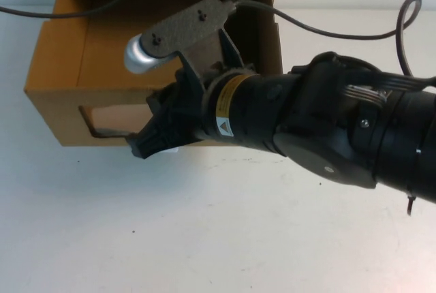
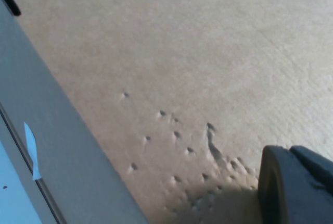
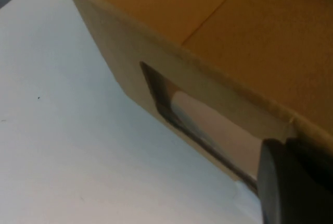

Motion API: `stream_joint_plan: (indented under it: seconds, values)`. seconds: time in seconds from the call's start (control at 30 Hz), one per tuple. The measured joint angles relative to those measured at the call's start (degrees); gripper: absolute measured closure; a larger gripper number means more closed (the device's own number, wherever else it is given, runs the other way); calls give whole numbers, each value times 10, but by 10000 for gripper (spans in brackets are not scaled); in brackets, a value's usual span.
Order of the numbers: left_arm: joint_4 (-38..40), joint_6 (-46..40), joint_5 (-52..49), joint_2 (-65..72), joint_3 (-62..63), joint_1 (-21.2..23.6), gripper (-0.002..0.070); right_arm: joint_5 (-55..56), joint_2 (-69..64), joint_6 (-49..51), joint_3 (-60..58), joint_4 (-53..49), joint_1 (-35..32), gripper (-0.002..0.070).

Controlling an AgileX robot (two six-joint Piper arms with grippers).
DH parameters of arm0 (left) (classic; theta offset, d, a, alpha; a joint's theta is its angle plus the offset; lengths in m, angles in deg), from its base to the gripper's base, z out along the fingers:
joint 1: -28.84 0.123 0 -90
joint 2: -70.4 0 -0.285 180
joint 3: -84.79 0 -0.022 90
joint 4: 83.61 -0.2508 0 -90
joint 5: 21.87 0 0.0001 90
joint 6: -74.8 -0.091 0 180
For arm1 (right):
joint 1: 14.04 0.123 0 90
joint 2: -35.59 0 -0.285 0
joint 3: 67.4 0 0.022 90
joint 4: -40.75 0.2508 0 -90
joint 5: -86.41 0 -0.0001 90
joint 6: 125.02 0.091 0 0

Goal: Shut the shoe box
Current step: Close the shoe box with your right arm

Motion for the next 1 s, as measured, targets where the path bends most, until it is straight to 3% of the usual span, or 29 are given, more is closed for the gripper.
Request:
stream_joint_plan:
  seconds: [1.0]
  values:
    - [0, 0, -1, 0, 0, 0, 680, -6, -76, 2, 100, 0, -69, 687]
